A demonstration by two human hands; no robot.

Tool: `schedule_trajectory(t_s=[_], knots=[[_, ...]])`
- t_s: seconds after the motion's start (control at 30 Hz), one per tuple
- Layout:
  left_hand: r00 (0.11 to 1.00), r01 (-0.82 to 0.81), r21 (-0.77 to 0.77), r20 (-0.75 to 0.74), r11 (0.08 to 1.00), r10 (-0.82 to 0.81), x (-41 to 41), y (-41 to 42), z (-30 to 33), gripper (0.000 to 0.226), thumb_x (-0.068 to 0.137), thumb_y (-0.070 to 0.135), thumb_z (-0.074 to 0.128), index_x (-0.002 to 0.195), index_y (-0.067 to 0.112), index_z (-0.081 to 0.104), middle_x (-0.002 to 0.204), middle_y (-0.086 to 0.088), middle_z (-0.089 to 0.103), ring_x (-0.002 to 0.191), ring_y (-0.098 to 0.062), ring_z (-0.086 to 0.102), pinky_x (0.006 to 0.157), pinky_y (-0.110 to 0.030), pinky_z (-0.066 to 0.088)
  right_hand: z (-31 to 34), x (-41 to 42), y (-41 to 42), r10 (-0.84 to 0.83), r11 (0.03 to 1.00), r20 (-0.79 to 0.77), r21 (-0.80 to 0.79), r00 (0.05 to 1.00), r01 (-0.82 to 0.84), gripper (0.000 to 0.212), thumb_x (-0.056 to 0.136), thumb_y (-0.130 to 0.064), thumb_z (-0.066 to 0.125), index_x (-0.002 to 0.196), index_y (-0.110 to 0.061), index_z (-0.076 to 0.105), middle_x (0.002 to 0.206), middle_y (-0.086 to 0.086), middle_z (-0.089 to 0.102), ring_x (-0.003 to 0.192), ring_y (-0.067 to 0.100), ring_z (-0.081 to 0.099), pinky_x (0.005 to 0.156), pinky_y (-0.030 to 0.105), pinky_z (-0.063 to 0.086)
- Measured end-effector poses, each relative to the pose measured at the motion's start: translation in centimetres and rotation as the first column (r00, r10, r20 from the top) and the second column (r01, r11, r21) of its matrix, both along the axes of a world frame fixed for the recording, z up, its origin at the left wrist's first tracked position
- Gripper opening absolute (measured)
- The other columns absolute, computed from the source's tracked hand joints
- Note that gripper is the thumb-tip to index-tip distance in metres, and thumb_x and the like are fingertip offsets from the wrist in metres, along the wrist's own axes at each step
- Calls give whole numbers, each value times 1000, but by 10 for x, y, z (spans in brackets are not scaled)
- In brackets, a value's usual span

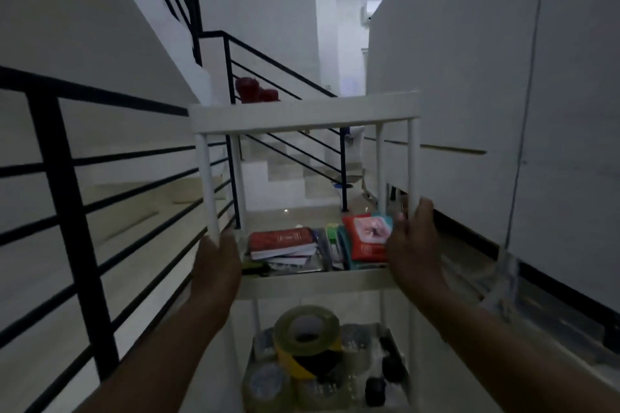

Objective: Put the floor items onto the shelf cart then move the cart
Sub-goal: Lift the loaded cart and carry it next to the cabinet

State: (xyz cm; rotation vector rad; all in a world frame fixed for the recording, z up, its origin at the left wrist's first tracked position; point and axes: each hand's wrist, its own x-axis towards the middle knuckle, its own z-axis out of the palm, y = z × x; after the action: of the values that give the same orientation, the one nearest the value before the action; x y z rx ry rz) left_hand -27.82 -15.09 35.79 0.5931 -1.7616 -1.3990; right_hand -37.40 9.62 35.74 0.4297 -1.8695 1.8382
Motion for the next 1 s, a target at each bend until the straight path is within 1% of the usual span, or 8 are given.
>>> schedule_trajectory(t_s=[0.07,0.13,0.2,0.27,0.37,0.53,0.63,1.0], knots=[[998,-28,-33,47,999,30,-1,5,-6,35,99,29,39,126,8,45,122,-20,60,106,-37,58,90,-48,50,-7,4,0,-68,996,-21,53,997,69,28,103,-23,38,130,-14,35,104,8,59,71,8,66,43,11,45],[998,-21,-67,51,998,25,4,11,-4,11,98,15,35,103,8,43,102,-20,64,82,-29,59,67,-38,47,-9,7,3,-78,992,-44,99,996,82,21,103,-21,37,123,-15,36,100,9,59,70,8,64,45,14,46],[995,-17,-91,93,996,26,13,13,4,9,99,13,33,94,10,40,97,-21,64,73,-23,55,59,-31,39,-10,9,6,-46,991,-46,123,998,52,8,103,-21,37,111,-20,35,97,13,61,71,15,66,50,30,53],[989,-11,-100,143,995,26,20,14,9,11,99,14,34,94,8,42,97,-22,64,74,-23,54,59,-29,38,-9,10,11,-11,987,-29,159,1000,15,9,102,-18,38,110,-21,34,96,13,62,71,18,67,53,38,57],[979,6,-133,204,991,22,26,15,12,11,99,12,35,92,9,44,91,-19,63,76,-26,54,60,-30,39,-9,12,19,42,983,-5,178,999,-40,15,102,-16,39,117,-13,37,96,9,62,72,13,67,49,22,54],[974,57,-189,228,980,-13,25,11,15,8,98,11,37,96,8,45,80,-6,56,74,-21,52,56,-28,35,-3,15,18,51,983,1,174,999,-51,13,102,-19,40,110,-11,36,92,1,62,65,1,68,47,13,51],[975,115,-242,211,963,-64,25,-2,2,16,100,17,35,110,8,45,92,-9,62,78,-18,56,59,-28,38,-5,15,13,10,982,-22,187,1000,-6,12,102,-19,41,108,-16,32,85,-5,59,63,-11,65,45,10,47],[984,180,-338,49,924,-174,14,-18,-20,11,101,20,37,99,12,45,81,2,66,70,-13,63,53,-21,48,-10,8,-6,-286,937,-88,184,954,297,8,102,-16,40,107,-16,34,77,-9,51,62,4,59,39,17,45]])
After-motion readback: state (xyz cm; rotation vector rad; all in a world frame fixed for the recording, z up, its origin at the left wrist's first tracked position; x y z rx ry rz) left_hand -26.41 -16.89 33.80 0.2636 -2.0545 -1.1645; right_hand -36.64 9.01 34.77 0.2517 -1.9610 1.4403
